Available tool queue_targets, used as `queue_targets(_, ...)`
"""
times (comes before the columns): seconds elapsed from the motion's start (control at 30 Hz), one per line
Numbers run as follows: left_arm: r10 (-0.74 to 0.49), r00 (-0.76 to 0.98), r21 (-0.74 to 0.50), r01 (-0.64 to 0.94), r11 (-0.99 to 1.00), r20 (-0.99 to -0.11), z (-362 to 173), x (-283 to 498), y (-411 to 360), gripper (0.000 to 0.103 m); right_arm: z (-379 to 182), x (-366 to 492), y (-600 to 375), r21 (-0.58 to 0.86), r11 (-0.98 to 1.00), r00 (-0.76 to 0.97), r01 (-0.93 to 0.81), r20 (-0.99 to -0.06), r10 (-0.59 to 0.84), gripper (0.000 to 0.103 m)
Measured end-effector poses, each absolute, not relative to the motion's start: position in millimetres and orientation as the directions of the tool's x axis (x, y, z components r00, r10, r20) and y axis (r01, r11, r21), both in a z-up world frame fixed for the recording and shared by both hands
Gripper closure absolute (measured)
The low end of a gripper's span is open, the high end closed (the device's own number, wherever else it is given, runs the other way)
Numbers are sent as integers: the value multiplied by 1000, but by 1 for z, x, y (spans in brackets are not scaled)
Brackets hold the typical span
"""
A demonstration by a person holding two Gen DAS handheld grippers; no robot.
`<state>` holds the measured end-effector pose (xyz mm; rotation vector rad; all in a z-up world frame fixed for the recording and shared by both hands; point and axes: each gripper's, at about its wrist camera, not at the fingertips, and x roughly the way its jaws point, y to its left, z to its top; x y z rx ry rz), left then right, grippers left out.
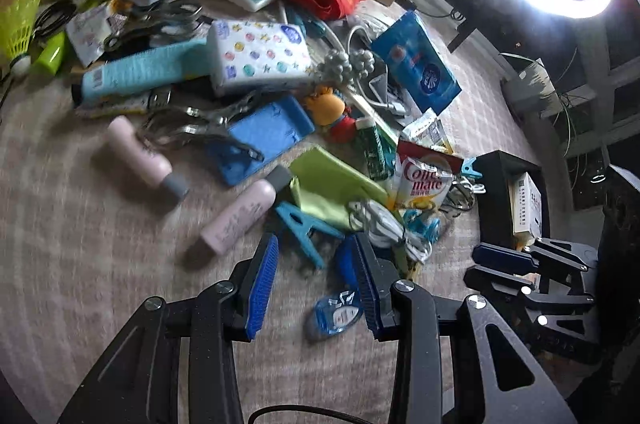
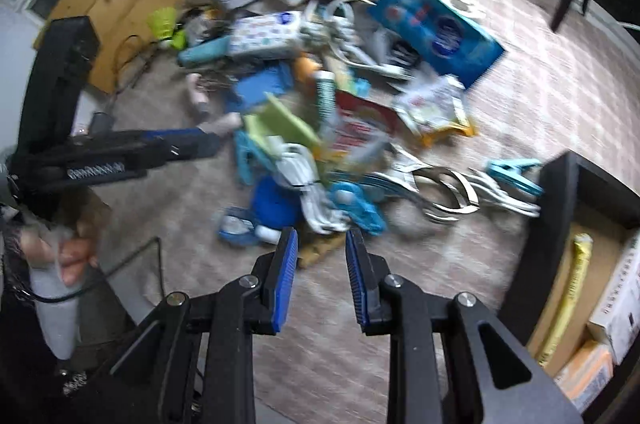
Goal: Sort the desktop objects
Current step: 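Return the right gripper to the pile toward the white coiled cable, then grasp the white coiled cable with the right gripper while the left gripper grasps a blue clothespin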
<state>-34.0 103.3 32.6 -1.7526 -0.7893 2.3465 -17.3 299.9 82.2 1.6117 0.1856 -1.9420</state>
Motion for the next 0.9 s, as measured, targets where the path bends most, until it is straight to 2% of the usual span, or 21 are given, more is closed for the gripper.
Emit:
queue_targets(0.1, 392, -315, -469, 225, -854, -864, 25, -27, 108, 68, 72, -14, 268, 246, -788, -81, 564, -934, -349, 78)
queue_targets(0.33, 390, -308, -471, 258, -844, -868, 16, -28, 116, 68, 42, -55, 247, 242, -808, -52, 537, -947, -318, 78)
queue_targets(0.47, 387, -308, -471, 279, -837, -869, 13, -40, 117, 68, 27, -67, 245, 310, -818, 29, 484, -940, -339, 78)
queue_targets(0.63, 367, -276, -439, 277, -855, -888, 3, -45, 119, 68, 26, -50, 241, 370, -782, 117, 502, -925, -363, 79)
queue_targets(0.73, 350, -265, -419, 282, -863, -899, -2, -39, 116, 68, 28, -47, 241, 319, -792, 72, 520, -941, -331, 79)
queue_targets(0.9, 334, -270, -408, 292, -865, -903, -2, -38, 114, 68, 27, -53, 236, 319, -804, 53, 502, -939, -339, 79)
